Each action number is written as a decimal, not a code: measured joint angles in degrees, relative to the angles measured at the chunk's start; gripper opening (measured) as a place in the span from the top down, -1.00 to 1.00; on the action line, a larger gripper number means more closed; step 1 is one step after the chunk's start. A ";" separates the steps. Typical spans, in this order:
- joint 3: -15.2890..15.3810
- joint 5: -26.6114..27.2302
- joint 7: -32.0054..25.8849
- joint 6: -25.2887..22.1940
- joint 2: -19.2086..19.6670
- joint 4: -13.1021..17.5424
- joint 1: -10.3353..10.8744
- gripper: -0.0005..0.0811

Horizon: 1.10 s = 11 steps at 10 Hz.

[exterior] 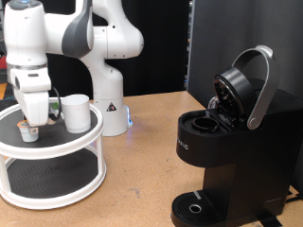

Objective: Make a cup of coffee with the keurig machine

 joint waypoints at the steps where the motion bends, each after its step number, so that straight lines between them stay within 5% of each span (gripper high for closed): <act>1: 0.01 0.00 0.04 0.00 -0.05 0.05 0.00 -0.36; 2: 0.04 0.00 0.11 0.00 -0.12 0.07 0.00 -0.02; 5: 0.54 0.65 0.14 -2.76 -0.45 1.16 0.05 0.01; 10: 3.32 5.95 0.03 -17.55 -4.05 9.31 1.55 0.02; 11: 3.81 6.48 -0.03 -20.06 -4.39 11.36 1.89 0.49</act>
